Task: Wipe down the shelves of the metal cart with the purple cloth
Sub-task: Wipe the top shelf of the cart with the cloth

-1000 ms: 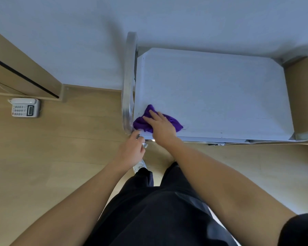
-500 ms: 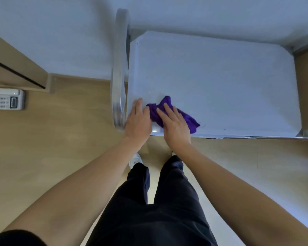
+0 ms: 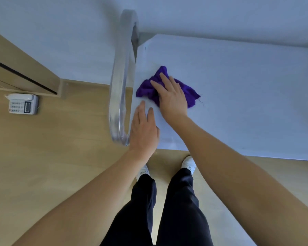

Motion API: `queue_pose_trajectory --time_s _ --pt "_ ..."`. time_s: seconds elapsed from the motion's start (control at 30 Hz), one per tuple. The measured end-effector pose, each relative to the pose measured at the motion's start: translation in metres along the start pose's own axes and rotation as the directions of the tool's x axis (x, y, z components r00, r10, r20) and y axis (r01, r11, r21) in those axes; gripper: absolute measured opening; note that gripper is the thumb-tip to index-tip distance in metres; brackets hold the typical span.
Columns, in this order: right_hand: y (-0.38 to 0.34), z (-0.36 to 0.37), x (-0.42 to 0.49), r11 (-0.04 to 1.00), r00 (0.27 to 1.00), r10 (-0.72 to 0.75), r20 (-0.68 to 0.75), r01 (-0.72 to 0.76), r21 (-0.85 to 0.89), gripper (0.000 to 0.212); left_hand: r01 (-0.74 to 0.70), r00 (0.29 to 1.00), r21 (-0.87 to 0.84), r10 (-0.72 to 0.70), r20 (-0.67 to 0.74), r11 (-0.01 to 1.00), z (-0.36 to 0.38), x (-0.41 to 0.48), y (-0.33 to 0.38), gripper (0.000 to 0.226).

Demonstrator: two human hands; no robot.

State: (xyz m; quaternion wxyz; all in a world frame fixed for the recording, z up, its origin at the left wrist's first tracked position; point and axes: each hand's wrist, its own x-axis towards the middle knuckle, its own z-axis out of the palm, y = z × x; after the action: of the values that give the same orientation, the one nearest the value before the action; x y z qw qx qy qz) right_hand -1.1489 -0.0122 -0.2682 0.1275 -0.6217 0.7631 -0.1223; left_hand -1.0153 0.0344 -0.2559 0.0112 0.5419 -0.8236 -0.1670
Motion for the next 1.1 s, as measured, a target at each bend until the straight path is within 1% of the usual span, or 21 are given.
queue_pose_trajectory --time_s 0.07,0.13,0.23,0.37,0.47,0.53,0.6,0.73,0.83,0.93,1.1 --pt "0.017 0.001 -0.021 0.999 0.999 -0.018 -0.035 0.017 -0.03 0.045 0.018 0.999 -0.039 -0.02 -0.045 0.999 0.004 0.012 0.003 0.053" --pt "0.029 0.002 -0.04 0.998 0.997 0.012 -0.071 -0.016 -0.053 0.045 0.009 0.996 -0.064 -0.014 -0.085 0.998 0.012 0.018 0.001 0.049" --pt "0.03 0.008 -0.046 0.996 0.995 0.037 -0.093 -0.044 -0.073 0.045 -0.037 0.987 -0.04 0.03 -0.155 0.999 0.024 0.014 -0.007 0.047" --pt "0.025 0.007 0.011 0.998 0.994 0.062 -0.088 -0.065 -0.027 0.044 -0.065 0.975 -0.029 0.057 -0.214 0.997 0.031 0.011 -0.009 0.045" --pt "0.016 0.003 0.066 0.988 0.988 0.152 -0.041 -0.152 -0.002 0.043 -0.064 0.976 -0.023 0.058 -0.211 0.998 0.033 0.011 -0.009 0.047" --pt "0.006 0.005 0.081 0.977 0.976 0.212 -0.046 -0.211 0.024 0.041 -0.062 0.976 -0.008 0.059 -0.211 0.998 0.033 0.013 -0.009 0.047" --pt "-0.005 0.009 0.069 0.975 0.972 0.223 -0.076 -0.221 0.037 0.039 -0.059 0.974 -0.003 0.057 -0.218 0.998 0.031 0.014 -0.01 0.048" --pt "-0.008 0.015 0.003 0.986 0.978 0.164 -0.129 -0.159 0.046 0.038 -0.071 0.972 0.0 0.07 -0.225 0.997 0.027 0.014 -0.007 0.052" --pt "-0.009 0.02 -0.012 0.978 0.971 0.203 -0.13 -0.195 0.069 0.04 -0.063 0.971 0.01 0.064 -0.232 0.998 0.027 0.014 -0.007 0.053" --pt "-0.012 0.016 0.033 0.972 0.965 0.229 -0.131 -0.219 0.083 0.043 -0.069 0.969 0.027 0.073 -0.235 0.997 0.03 0.014 -0.008 0.051" --pt "0.0 0.006 0.133 0.97 0.967 0.242 -0.079 -0.237 0.061 0.043 -0.063 0.962 0.005 0.062 -0.266 0.998 0.036 0.014 -0.009 0.047"
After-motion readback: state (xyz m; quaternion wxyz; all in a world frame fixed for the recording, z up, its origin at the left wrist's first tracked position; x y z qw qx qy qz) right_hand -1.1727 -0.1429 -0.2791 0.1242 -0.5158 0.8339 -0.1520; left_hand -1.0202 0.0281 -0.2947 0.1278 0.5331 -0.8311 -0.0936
